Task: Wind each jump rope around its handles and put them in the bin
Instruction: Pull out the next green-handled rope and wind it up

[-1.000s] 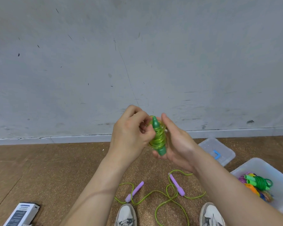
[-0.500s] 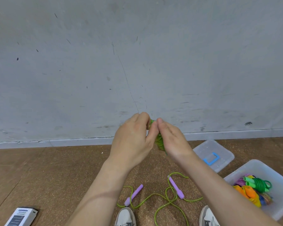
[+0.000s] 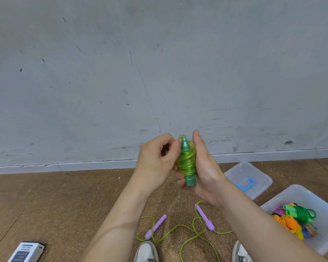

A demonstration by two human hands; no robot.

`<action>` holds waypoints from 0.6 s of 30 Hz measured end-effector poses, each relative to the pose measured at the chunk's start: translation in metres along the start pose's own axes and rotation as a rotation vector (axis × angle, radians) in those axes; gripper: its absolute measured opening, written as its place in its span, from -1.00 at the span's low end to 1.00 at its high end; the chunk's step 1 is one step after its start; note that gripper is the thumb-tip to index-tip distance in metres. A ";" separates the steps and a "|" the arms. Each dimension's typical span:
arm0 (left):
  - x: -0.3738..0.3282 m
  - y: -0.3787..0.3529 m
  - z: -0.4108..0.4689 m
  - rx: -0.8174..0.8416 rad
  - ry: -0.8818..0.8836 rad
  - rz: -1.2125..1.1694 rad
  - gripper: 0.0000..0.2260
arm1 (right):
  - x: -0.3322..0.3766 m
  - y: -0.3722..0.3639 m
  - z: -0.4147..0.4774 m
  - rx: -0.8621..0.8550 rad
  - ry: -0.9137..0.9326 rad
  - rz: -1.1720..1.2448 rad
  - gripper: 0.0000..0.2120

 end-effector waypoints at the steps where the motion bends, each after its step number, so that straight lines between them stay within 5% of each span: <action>1: 0.001 -0.002 0.000 -0.021 0.020 -0.018 -0.72 | -0.001 -0.001 0.000 0.015 -0.011 0.020 -0.40; 7: -0.001 -0.012 -0.006 -0.211 0.182 -0.289 -0.69 | 0.000 -0.001 -0.001 0.050 -0.016 0.061 -0.49; 11: 0.001 -0.012 -0.001 -0.164 0.281 -0.410 -0.66 | 0.001 -0.001 0.000 -0.005 0.042 -0.033 -0.48; 18: 0.002 -0.008 -0.001 0.072 0.101 0.232 -0.46 | 0.005 -0.005 -0.002 -0.194 0.211 -0.155 -0.63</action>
Point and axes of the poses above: each hand's wrist, its own z-axis towards the middle knuckle, its own y-axis out of the back of the hand, x = y × z, the point moved 3 cm from there along z, towards the middle knuckle, and after that the axes turned 14 degrees about -y, right-handed, at the moved point
